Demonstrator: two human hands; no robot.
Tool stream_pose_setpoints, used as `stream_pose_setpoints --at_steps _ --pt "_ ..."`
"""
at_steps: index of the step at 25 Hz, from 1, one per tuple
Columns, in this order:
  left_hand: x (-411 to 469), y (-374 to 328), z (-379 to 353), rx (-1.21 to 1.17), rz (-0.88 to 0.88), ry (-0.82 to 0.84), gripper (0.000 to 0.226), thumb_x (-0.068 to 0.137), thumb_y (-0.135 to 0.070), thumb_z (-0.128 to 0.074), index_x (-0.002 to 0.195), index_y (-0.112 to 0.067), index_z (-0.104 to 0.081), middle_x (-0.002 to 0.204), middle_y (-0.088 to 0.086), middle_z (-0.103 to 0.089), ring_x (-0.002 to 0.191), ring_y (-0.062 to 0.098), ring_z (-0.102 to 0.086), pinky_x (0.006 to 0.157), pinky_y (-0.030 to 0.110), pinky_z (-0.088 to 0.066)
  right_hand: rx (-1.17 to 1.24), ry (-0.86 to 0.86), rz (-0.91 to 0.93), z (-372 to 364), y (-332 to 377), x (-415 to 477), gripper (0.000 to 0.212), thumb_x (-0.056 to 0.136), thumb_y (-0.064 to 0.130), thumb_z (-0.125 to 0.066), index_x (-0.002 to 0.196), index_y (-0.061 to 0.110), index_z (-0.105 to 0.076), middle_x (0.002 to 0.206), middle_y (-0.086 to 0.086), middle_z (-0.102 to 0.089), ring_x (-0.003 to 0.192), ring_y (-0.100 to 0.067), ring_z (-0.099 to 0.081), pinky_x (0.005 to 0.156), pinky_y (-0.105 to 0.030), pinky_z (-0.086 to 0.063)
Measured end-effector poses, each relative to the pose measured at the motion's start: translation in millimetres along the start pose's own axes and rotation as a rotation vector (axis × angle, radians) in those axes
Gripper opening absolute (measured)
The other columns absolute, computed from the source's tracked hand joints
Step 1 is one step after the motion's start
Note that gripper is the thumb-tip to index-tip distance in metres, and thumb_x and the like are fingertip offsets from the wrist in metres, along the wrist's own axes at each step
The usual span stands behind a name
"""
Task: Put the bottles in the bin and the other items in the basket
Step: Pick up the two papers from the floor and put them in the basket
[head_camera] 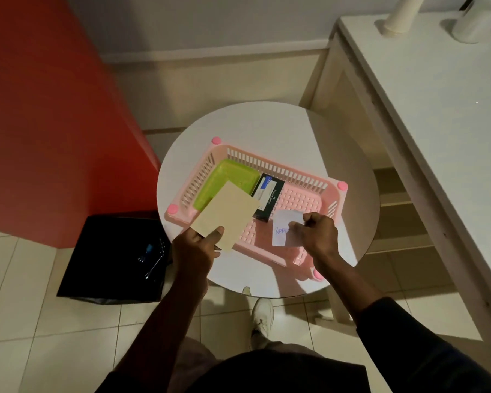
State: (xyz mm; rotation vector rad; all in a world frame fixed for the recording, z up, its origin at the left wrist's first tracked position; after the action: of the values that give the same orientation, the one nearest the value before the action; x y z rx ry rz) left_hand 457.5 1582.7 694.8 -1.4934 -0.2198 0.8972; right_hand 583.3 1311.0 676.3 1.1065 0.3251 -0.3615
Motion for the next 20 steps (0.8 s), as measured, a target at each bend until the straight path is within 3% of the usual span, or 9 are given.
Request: stream_pose_setpoints --at_steps 4,7,9,11,13,16,20 --pt "10 -3 0 0.073 0.008 -0.086 0.046 0.09 -0.016 -0.086 0.132 -0.009 -0.07 0.114 0.003 -0.078 0.087 0.02 -0.076 0.055 0.021 -0.059 -0.034 0.088 -0.137 -33 -23 29 0.011 0.089 0.016 -0.08 0.092 0.012 -0.07 0.105 -0.003 -0.076 0.089 -0.023 -0.075 0.074 -0.045 -0.066" --pt "14 -4 5 0.116 0.013 -0.082 0.049 0.09 -0.021 -0.086 0.133 -0.008 -0.069 0.111 -0.002 -0.076 0.086 0.018 -0.076 0.055 0.021 -0.059 -0.094 0.116 -0.231 -61 -34 37 0.024 0.086 0.028 -0.085 0.082 0.008 -0.071 0.091 -0.007 -0.078 0.077 -0.019 -0.074 0.07 -0.036 -0.062" --pt "18 -8 10 0.14 0.006 -0.066 0.048 0.089 -0.022 -0.087 0.132 -0.007 -0.07 0.104 -0.01 -0.074 0.087 0.017 -0.075 0.053 0.018 -0.057 -0.124 0.118 -0.278 -77 -36 41 0.033 0.083 0.036 -0.086 0.077 0.007 -0.072 0.081 -0.009 -0.076 0.075 -0.022 -0.074 0.075 -0.041 -0.061" --pt "21 -8 16 0.14 0.003 -0.051 0.05 0.089 -0.021 -0.086 0.134 -0.007 -0.068 0.101 -0.015 -0.071 0.089 0.016 -0.074 0.052 0.016 -0.056 -0.134 0.127 -0.329 -91 -37 43 0.037 0.082 0.04 -0.086 0.084 0.006 -0.07 0.078 -0.007 -0.075 0.073 -0.023 -0.074 0.082 -0.044 -0.063" --pt "25 -11 20 0.13 -0.005 -0.039 0.05 0.09 -0.019 -0.085 0.135 -0.007 -0.068 0.101 -0.015 -0.071 0.089 0.015 -0.074 0.052 0.016 -0.056 -0.145 0.14 -0.374 -104 -38 44 0.04 0.084 0.039 -0.085 0.098 0.006 -0.068 0.088 -0.008 -0.075 0.077 -0.023 -0.075 0.081 -0.041 -0.063" --pt "33 -4 27 0.136 0.021 -0.038 0.047 0.089 -0.019 -0.086 0.131 -0.004 -0.071 0.1 -0.011 -0.075 0.084 0.016 -0.075 0.052 0.018 -0.057 -0.215 0.119 -0.388 -113 -37 44 0.037 0.083 0.033 -0.087 0.1 0.007 -0.066 0.096 -0.009 -0.074 0.082 -0.022 -0.071 0.062 -0.031 -0.053" --pt "36 8 24 0.2 0.034 -0.014 0.038 0.088 -0.018 -0.087 0.12 -0.002 -0.076 0.089 -0.011 -0.076 0.064 0.009 -0.076 0.051 0.018 -0.056 -0.375 0.142 -0.328 -105 -31 41 0.046 0.084 0.048 -0.083 0.093 0.006 -0.067 0.086 -0.008 -0.076 0.081 -0.024 -0.074 0.08 -0.032 -0.057"
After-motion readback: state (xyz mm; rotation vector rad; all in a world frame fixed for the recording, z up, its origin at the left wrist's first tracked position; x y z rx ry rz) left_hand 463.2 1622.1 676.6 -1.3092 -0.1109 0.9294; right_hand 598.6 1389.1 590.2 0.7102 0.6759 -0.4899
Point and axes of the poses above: each hand's wrist, its own x-axis towards the middle knuckle, its own z-axis out of the back of the hand, y = z × x, the point moved 6 cm from there along x, towards the middle knuckle
